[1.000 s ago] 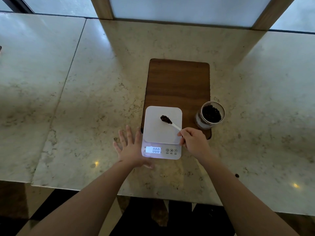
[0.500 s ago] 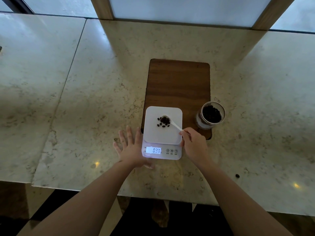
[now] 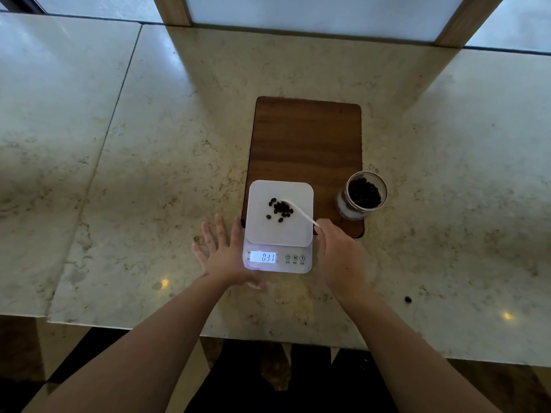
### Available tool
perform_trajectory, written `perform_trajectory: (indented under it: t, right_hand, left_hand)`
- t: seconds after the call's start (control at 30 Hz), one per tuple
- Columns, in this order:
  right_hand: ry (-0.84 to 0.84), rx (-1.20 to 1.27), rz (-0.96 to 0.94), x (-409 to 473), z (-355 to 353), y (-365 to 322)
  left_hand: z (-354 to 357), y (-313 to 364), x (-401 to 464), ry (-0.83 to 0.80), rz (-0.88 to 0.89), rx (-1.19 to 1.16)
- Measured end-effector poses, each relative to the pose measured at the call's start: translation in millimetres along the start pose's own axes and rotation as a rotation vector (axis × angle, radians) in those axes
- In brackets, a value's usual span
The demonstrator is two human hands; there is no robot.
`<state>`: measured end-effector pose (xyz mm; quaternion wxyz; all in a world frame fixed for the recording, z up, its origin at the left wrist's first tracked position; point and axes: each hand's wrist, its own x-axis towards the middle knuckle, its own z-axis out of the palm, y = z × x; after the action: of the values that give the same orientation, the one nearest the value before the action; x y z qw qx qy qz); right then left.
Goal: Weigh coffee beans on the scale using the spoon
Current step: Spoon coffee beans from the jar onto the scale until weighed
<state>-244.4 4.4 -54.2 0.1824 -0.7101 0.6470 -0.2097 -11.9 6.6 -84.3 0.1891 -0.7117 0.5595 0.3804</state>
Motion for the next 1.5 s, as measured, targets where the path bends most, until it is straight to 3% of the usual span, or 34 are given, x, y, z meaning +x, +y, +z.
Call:
perform_trajectory:
  t: [0.1,0.3,0.4,0.6,0.7,0.83,1.23,1.5]
  right_hand:
    - [0.02,0.09,0.029,-5,3,0]
    - [-0.038,0.295,0.283,-13,11,-7]
    - [-0.054,0.58,0.458,-13,1,-13]
    - [-0.182,1.406,0.819,-14,-22,-1]
    - [-0.192,1.54,0.885,-16,-29,6]
    - [-0.154,1.256,0.831,-18,-39,9]
    - [0.028,0.206,0.4,26,-108,31]
    - [-0.008,-0.193,0.252,55,-134,39]
  left_hand:
    - [0,0,0,0.002,-0.006,0.009]
    - [-2,2,-2,-0.004,-0.015,0.011]
    - [-3,3,-3,-0.004,-0.018,0.013]
    - [-4,4,-3,-0.021,-0.014,0.008]
    - [-5,6,-3,-0.032,-0.02,0.018]
    - [-5,6,-2,-0.034,-0.019,0.02]
    - [-2,4,3,-0.026,-0.049,0.047]
    - [-3,5,3,-0.059,-0.053,0.055]
